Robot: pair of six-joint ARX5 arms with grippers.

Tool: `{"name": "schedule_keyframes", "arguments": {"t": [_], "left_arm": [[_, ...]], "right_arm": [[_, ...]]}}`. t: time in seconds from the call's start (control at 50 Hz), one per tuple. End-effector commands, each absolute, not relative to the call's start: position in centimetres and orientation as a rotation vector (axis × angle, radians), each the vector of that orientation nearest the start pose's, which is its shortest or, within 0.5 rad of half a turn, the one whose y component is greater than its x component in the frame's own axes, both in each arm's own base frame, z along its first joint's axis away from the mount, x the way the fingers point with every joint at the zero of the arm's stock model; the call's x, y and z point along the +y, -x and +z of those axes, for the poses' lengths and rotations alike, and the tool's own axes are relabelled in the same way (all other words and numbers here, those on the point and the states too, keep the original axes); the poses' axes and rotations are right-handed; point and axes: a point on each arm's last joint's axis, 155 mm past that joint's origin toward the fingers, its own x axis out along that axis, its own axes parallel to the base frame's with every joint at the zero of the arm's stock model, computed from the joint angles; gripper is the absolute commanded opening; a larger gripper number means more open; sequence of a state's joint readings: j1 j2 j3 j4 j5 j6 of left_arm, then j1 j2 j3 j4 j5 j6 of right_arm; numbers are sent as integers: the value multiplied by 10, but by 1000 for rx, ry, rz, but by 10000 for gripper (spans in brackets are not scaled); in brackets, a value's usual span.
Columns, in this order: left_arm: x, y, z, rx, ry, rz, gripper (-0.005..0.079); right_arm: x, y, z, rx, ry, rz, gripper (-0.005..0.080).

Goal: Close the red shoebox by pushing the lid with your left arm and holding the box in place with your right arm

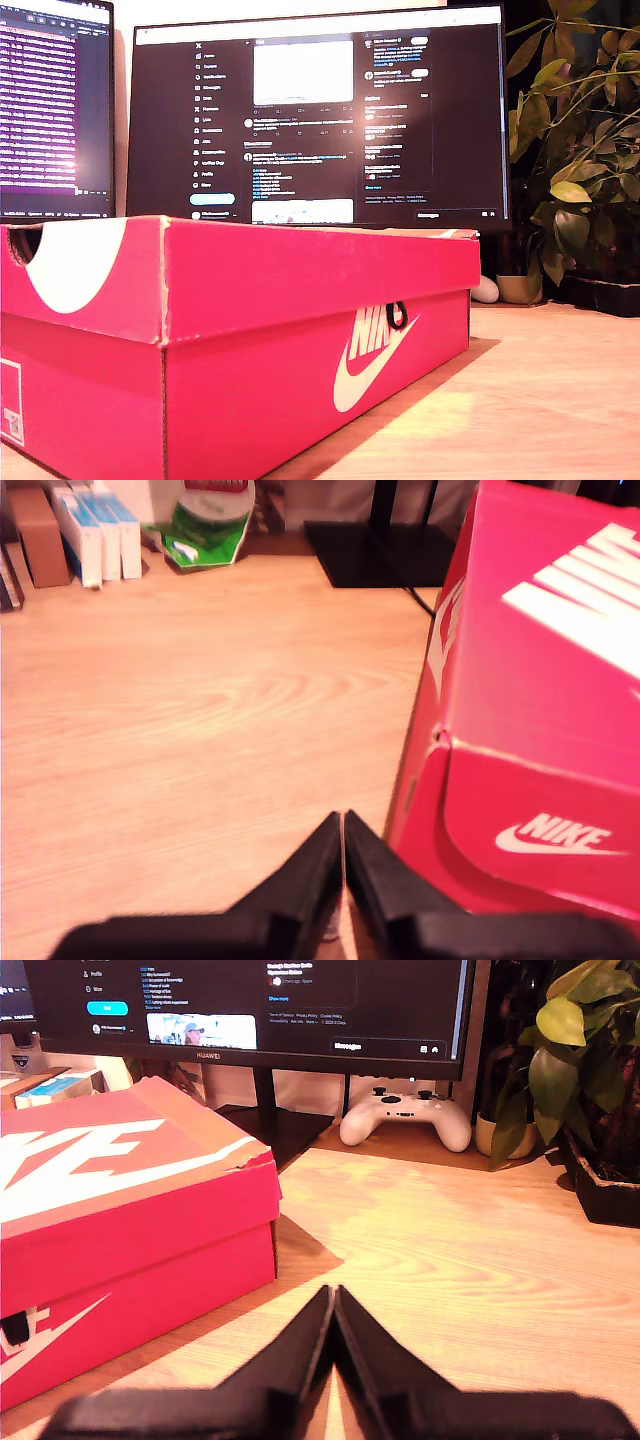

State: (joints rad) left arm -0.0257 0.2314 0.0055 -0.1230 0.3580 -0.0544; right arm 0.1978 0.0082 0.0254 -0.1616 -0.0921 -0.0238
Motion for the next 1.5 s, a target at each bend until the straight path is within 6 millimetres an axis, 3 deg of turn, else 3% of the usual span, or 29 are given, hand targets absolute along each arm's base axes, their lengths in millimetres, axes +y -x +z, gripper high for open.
{"name": "schedule_keyframes", "arguments": {"t": [0.0, 0.22, 0.44, 0.82, 1.34, 1.42, 1.48], "left_arm": [[-71, -237, 72, 384, 121, -371, -19], [-72, -234, 77, 357, 116, -378, -19], [-70, -236, 110, 208, 92, -373, -18], [-55, -239, 107, 214, 100, -309, -18], [-52, -240, 107, 212, 88, -295, -19], [-35, -244, 105, 210, 37, -205, -19], [-11, -247, 104, 215, 72, -75, -19]], "right_arm": [[67, -240, 127, 149, 28, 298, -12], [59, -242, 127, 149, 26, 265, -12], [39, -246, 127, 149, 19, 182, -12], [9, -249, 127, 150, 10, 64, -12], [8, -249, 127, 150, 10, 60, -12], [8, -249, 127, 150, 10, 60, -12], [8, -249, 127, 150, 10, 60, -12]]}}
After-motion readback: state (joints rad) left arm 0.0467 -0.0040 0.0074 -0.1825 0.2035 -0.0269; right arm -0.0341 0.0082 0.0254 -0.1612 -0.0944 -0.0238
